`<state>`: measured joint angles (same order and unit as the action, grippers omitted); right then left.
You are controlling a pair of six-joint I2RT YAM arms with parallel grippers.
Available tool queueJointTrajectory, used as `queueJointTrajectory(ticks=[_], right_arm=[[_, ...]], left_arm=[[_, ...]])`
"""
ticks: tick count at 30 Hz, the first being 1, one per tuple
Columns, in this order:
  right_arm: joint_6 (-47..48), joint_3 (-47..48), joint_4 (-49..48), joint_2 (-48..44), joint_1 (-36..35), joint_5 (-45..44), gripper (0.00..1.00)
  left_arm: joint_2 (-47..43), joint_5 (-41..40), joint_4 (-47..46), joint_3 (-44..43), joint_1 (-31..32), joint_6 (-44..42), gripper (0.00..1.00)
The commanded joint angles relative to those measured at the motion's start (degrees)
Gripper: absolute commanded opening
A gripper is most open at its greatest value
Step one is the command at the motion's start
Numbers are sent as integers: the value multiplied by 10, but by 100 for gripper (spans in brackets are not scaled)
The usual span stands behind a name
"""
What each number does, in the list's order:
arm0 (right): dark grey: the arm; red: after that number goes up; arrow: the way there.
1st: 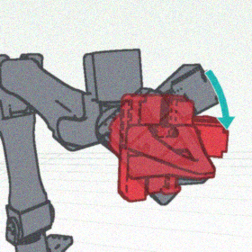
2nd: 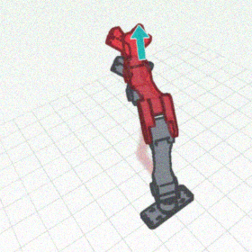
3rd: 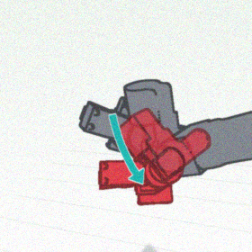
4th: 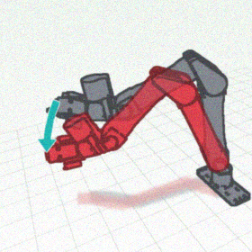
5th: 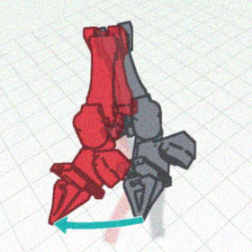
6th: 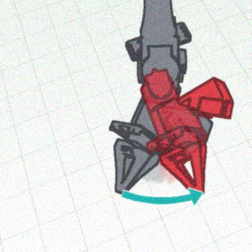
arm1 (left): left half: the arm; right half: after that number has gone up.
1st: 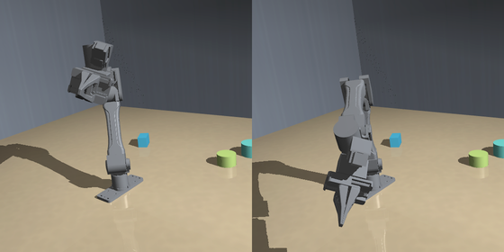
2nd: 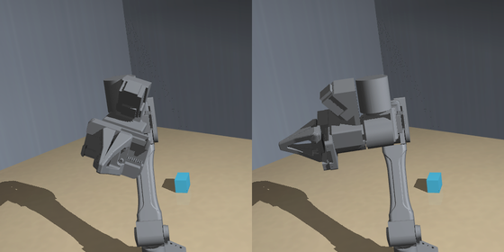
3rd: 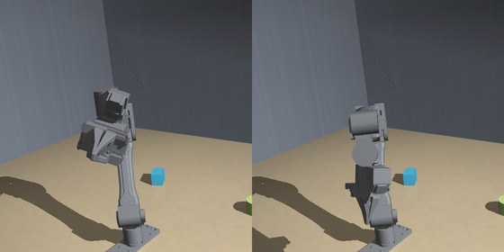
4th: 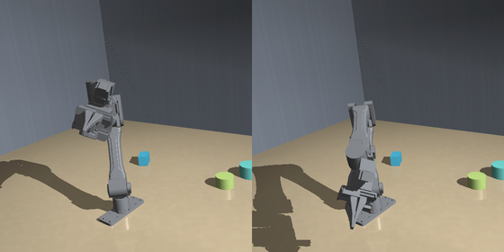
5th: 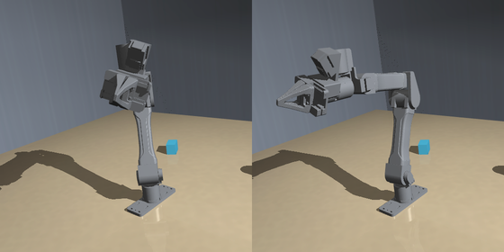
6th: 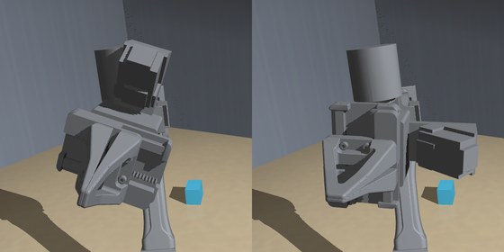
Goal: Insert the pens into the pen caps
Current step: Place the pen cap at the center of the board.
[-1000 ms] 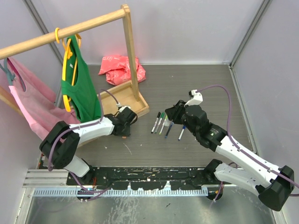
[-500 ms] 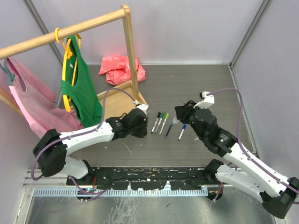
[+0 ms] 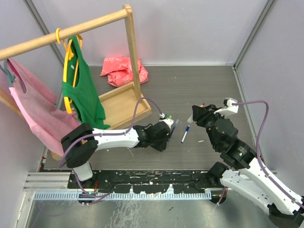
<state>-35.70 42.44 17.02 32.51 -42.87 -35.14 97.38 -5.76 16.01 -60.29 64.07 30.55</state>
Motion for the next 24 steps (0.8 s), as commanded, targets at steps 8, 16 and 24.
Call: queueJointTrajectory(ticks=[8, 16, 24], right_arm=[[7, 3, 5, -12, 3, -31, 6], [3, 3, 9, -13, 2, -29, 6], [7, 9, 12, -13, 3, -33, 6]], left_arm=[[57, -21, -35, -40, 21, -18, 18], [72, -26, -32, -35, 21, -19, 27], [17, -31, -21, -29, 22, -23, 36]])
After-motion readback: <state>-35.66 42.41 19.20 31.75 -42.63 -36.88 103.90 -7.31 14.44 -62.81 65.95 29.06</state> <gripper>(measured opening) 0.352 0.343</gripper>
